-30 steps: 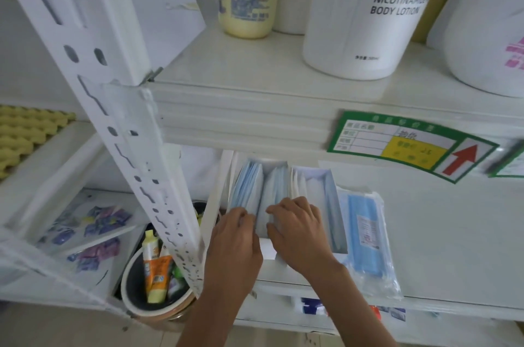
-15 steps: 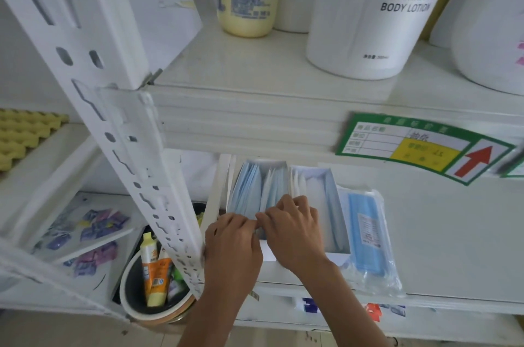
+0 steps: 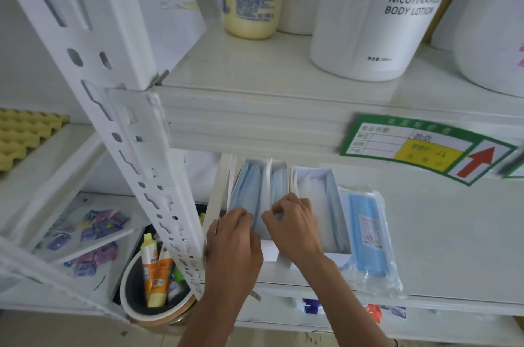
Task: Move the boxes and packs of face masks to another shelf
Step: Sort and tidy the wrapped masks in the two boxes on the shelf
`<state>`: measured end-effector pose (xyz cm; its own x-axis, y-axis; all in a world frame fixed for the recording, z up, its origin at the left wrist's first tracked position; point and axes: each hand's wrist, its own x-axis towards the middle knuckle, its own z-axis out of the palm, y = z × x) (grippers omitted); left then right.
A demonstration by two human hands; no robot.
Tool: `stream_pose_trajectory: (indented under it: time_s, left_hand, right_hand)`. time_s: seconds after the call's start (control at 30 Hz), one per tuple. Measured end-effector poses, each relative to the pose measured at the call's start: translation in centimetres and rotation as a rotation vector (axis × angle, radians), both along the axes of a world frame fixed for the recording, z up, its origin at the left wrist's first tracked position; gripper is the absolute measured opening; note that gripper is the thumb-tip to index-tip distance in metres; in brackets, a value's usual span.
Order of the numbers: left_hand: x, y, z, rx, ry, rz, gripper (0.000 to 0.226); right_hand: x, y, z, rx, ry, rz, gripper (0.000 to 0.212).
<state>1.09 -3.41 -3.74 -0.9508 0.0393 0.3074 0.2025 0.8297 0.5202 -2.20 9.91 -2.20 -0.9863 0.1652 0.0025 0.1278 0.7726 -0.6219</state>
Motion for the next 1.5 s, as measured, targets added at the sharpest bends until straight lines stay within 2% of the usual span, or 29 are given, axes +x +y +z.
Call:
stream_pose_trajectory:
  time_s: [0.17, 0.23, 0.37, 0.47, 0.53, 0.63, 0.8, 0.9, 1.0, 1.17, 1.27, 1.33, 1.4, 1.5]
  left_hand:
    - [0.5, -0.2, -0.6, -0.077, -0.063, -0.062, 0.048]
    - [0.5, 0.0, -0.8, -0.028, -0.033, -0.08, 0.051]
    - [0.2, 0.6, -1.0, 0.134, 0.022, -0.029, 0.039]
    - [-0.1, 1.0, -0.9, 0.239, 0.0, 0.062, 0.016]
    - [-0.2, 1.2, -0.9, 0.259, -0.049, 0.105, 0.012]
    - [-0.2, 1.4, -0.2, 0.258, -0.065, 0.138, 0.012]
    - [-0.5, 1.4, 0.6, 0.436, 0.037, 0.144, 0.023]
    - [-0.4, 1.8, 0.6, 0.501, 0.097, 0.1, 0.033]
    - [0.4, 2.7, 1.7, 0.532, 0.164, 0.056, 0.028]
    - [0.8, 2.9, 3.1, 0.468, 0.214, -0.026, 0.017]
    - [1.0, 3.6, 3.7, 0.398, 0.161, -0.086, 0.035]
    - [1.1, 4.1, 4.1, 0.357, 0.108, -0.122, 0.041]
    - [1.1, 4.6, 4.3, 0.363, 0.05, -0.152, 0.043]
    - [1.1, 5.5, 4.2, 0.338, -0.046, -0.233, 0.042]
  right_hand:
    - [0.2, -1.1, 0.7, -0.012, 0.051, -0.046, 0.014]
    - [0.4, -1.6, 1.1, -0.071, 0.09, -0.068, 0.014]
    - [1.0, -1.9, 1.8, -0.289, 0.122, -0.013, 0.013]
    - [1.5, -0.5, 2.1, -0.295, 0.149, 0.162, 0.014]
    - [1.9, 1.0, 2.1, -0.267, 0.189, 0.232, 0.011]
    - [2.8, 3.7, 1.9, -0.173, 0.23, 0.246, 0.013]
    - [4.8, 7.4, 1.4, 0.201, 0.106, 0.003, 0.022]
    - [5.5, 6.8, 1.3, 0.479, -0.014, 0.043, 0.033]
    - [5.5, 5.4, 1.1, 0.58, -0.071, 0.125, 0.04]
    - [5.3, 4.5, 1.0, 0.296, 0.031, 0.135, 0.028]
    - [4.4, 4.6, 1.0, -0.093, 0.002, 0.066, 0.023]
    - [3.2, 5.2, 1.3, -0.252, -0.031, -0.07, 0.033]
    - [2.2, 6.1, 1.7, -0.436, -0.126, -0.163, 0.038]
    - [1.4, 7.1, 2.1, -0.808, -0.24, -0.247, 0.032]
